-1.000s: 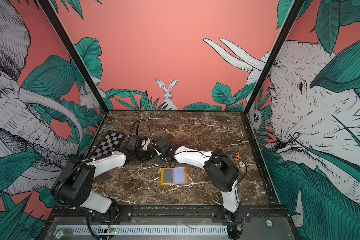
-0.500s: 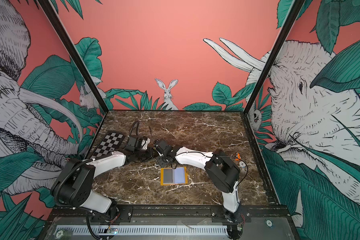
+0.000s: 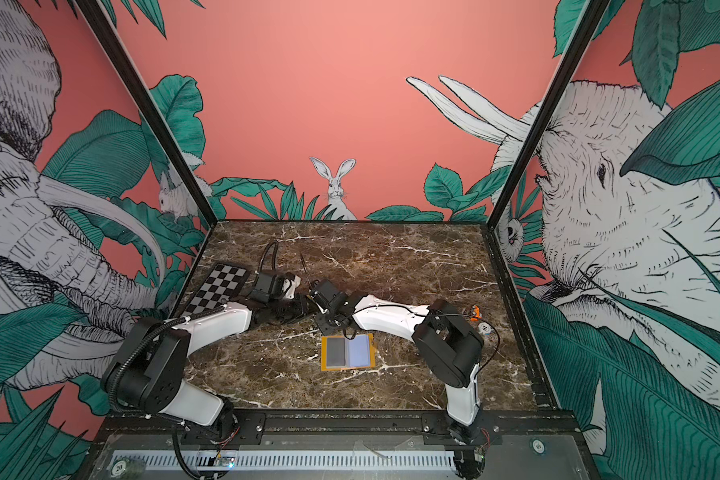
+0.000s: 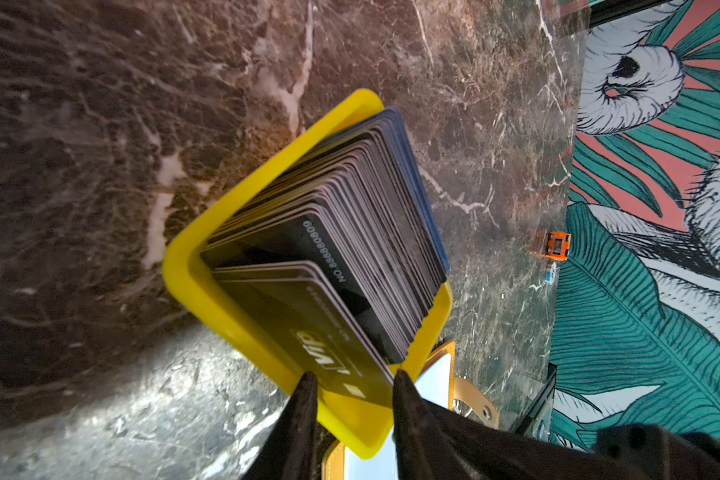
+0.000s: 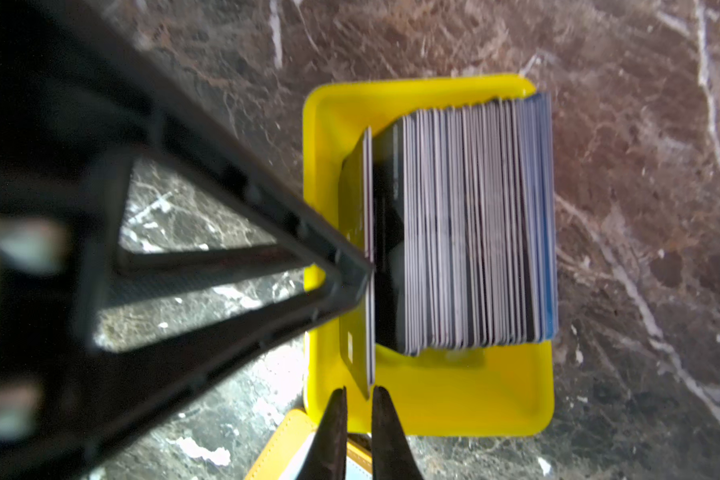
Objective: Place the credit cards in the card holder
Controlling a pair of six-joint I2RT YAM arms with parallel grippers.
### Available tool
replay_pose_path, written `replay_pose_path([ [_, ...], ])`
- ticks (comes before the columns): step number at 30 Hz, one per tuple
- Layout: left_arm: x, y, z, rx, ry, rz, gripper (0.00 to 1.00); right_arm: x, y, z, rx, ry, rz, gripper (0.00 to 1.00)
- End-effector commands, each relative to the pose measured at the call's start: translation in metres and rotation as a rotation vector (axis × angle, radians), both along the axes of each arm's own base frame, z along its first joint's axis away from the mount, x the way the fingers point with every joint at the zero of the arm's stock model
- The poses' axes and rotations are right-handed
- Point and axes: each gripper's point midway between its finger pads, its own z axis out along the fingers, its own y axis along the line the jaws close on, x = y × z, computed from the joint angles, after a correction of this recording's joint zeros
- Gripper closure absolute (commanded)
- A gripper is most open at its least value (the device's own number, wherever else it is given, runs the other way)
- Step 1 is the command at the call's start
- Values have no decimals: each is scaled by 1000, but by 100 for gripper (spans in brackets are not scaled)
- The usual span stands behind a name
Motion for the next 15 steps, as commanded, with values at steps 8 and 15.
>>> replay_pose_path([
  [8, 4, -2, -1, -11, 11, -4, 67, -6, 6, 13, 56, -1, 4, 86],
  [15, 6, -2, 3, -6, 2, -4, 67, -3, 8, 15, 63, -9, -9, 86],
])
